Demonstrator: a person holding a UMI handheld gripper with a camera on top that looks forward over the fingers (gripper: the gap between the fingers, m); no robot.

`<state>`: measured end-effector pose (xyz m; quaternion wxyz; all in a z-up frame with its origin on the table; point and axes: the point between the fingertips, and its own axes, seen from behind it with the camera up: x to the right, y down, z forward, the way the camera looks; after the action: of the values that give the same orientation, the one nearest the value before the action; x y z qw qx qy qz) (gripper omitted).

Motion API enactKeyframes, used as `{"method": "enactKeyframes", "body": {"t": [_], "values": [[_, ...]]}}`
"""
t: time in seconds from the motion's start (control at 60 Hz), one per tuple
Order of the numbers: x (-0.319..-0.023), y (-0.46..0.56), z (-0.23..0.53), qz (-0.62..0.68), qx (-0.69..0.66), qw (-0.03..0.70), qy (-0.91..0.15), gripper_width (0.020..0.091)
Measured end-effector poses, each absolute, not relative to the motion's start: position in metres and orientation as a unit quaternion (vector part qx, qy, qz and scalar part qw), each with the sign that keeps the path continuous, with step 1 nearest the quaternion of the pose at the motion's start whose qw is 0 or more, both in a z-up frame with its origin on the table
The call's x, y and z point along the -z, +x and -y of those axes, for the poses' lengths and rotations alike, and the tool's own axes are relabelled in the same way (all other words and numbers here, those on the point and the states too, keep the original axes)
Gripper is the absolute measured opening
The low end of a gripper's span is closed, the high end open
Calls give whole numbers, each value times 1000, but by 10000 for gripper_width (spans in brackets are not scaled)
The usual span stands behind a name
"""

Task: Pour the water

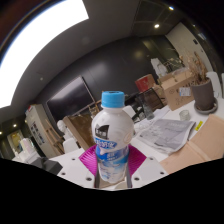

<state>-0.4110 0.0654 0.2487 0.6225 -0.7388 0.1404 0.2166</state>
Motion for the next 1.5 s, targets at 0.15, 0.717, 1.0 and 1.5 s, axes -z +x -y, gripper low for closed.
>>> {"method": "enactKeyframes", "body": {"t": [0.15, 0.717, 1.0, 1.5], "values": [[-182, -342, -68, -76, -69, 618, -780, 359], [-64, -302, -45, -20, 16, 537, -843, 725], [-137, -307, 51, -24, 43, 515, -856, 855], [-229, -337, 248, -31, 71, 489, -869, 859]]}}
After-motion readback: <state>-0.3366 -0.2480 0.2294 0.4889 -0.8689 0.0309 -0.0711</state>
